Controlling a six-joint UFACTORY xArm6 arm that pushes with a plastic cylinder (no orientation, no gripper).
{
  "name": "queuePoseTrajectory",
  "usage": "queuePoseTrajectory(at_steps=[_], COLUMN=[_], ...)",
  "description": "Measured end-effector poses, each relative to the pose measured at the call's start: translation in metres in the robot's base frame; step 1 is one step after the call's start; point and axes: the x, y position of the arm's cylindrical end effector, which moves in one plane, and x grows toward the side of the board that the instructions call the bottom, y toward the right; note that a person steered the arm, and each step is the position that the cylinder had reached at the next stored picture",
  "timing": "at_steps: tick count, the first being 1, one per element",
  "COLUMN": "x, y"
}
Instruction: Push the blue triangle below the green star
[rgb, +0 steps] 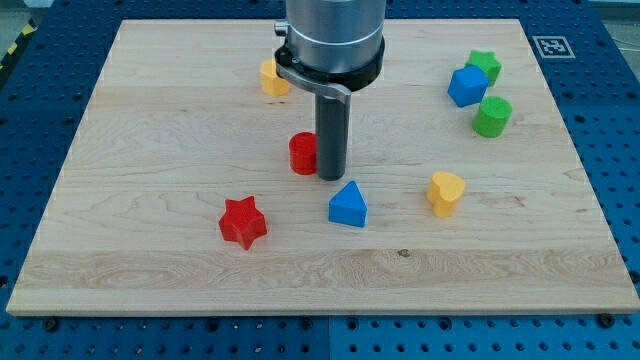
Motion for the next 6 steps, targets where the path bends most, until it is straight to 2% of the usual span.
queuePoseTrajectory(at_steps=[4,6], x=[0.023,0.082], y=[-0.043,-0.043])
